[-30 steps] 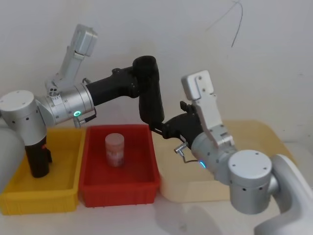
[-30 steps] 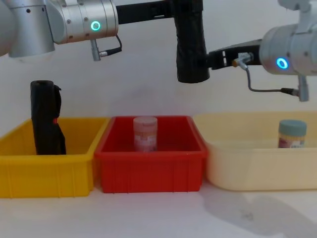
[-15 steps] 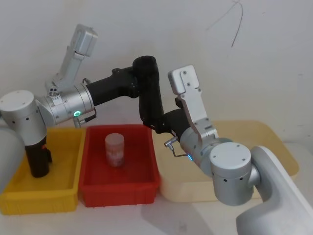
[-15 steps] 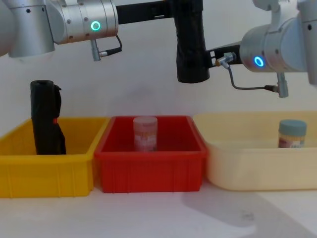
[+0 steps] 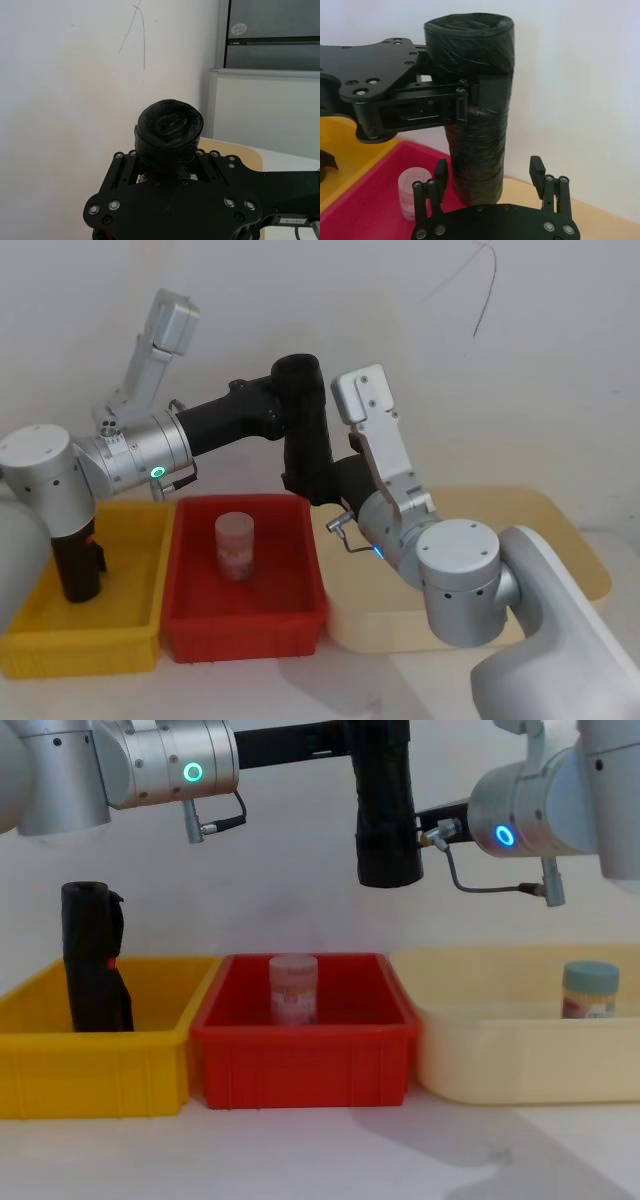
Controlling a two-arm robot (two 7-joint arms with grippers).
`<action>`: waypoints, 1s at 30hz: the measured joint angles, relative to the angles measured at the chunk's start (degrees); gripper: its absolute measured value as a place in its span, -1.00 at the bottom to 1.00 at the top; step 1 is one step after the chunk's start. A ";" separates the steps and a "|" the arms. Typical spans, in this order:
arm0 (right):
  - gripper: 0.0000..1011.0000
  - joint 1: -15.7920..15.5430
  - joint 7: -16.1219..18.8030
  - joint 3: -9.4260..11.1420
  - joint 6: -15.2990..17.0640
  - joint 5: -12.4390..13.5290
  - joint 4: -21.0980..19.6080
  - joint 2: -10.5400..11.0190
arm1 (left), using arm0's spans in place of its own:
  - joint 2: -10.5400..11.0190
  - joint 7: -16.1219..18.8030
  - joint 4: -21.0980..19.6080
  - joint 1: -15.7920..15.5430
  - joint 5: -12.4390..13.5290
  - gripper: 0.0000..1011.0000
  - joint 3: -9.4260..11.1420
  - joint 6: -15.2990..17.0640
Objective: Pick up the garbage bag with the one hand and transfer it to the other hand.
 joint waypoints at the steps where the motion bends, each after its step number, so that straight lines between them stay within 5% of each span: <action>1: 0.98 0.07 0.08 -0.02 0.00 0.00 0.07 -0.01 | 0.00 0.00 0.00 0.00 0.00 -0.16 0.00 0.00; 30: 0.98 2.41 1.67 0.36 -1.22 -0.61 4.46 -2.38 | 0.00 0.00 0.00 0.00 0.00 -0.16 0.00 0.00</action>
